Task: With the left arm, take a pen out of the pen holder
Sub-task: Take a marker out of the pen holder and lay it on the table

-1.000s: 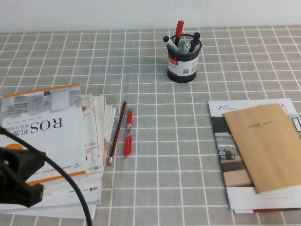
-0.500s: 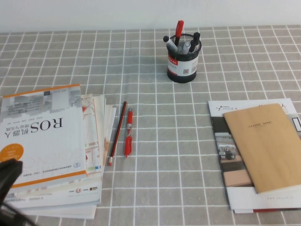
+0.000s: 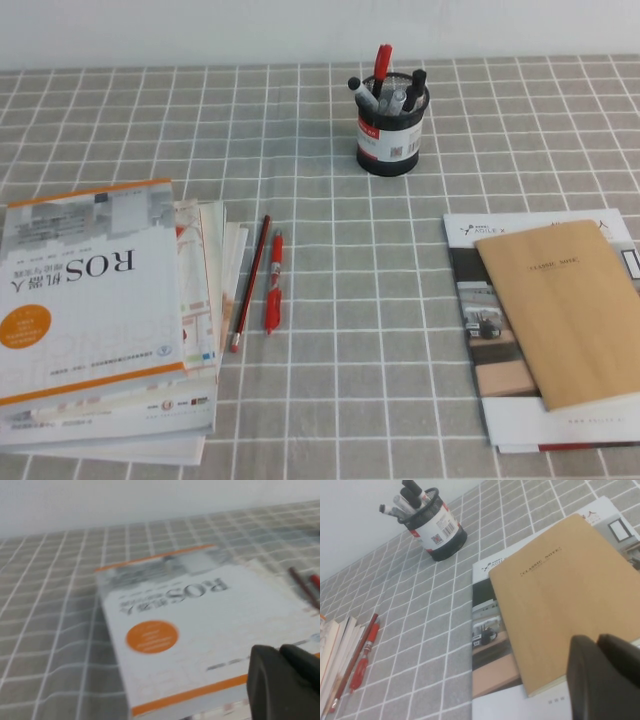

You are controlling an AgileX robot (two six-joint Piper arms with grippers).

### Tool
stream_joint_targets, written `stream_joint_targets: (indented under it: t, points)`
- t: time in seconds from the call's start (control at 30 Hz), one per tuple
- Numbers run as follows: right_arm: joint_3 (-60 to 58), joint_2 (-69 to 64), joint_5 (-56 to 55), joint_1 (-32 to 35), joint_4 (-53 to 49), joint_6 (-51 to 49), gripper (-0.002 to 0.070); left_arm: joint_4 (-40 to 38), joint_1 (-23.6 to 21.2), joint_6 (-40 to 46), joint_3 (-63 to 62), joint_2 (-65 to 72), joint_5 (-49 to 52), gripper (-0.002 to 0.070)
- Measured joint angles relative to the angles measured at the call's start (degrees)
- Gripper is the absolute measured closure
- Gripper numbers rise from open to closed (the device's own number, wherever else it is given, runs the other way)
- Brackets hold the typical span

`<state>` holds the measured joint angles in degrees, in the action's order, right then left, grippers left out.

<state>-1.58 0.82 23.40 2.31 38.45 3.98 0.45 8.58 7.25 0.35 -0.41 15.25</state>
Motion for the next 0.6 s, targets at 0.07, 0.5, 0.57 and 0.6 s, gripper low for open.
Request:
stream_joint_targets:
  t: [0.07,0.5,0.57,0.6]
  points:
    - [0.0,0.0,0.0,0.0,0.0,0.0,0.0689,-0.4,-3.3,0.0,0.9,0.0,0.0,0.0675]
    - [0.0,0.0,0.0,0.0,0.0,0.0,0.0689,-2.4,-8.8,0.0,1.1,-0.2,6.4,0.0675]
    - [0.0,0.0,0.0,0.0,0.0,0.0,0.0689,-2.4,-8.8,0.0,1.1,-0.2,6.4,0.0675]
    - [0.0,0.0,0.0,0.0,0.0,0.0,0.0689,-2.4,-8.8,0.0,1.1,-0.2,6.4,0.0675]
